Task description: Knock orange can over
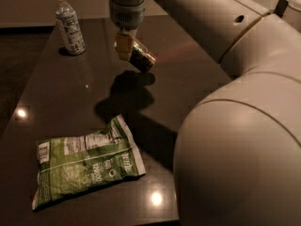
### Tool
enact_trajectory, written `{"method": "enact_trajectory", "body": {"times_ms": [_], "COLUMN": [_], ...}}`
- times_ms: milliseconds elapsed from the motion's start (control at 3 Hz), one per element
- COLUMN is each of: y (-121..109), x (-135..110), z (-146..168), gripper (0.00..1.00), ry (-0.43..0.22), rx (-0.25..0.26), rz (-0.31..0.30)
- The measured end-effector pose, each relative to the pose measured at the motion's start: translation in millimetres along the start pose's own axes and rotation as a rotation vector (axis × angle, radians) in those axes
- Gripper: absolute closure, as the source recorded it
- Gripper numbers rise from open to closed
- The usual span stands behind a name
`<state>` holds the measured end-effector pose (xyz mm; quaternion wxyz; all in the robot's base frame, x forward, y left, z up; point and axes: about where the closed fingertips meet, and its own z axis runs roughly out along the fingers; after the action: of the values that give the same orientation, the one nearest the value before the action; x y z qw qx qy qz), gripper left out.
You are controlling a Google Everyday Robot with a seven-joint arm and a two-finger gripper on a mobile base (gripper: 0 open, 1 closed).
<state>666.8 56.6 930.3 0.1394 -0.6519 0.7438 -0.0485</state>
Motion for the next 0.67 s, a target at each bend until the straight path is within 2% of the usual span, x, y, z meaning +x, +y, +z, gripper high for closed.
{"method": "enact_trajectory", "body": {"times_ms": [667], "y": [21], "x": [11], "z": [4], "gripper": [0.36], "ry": [0.086], "rx": [-0.037], "rz": [-0.126]}}
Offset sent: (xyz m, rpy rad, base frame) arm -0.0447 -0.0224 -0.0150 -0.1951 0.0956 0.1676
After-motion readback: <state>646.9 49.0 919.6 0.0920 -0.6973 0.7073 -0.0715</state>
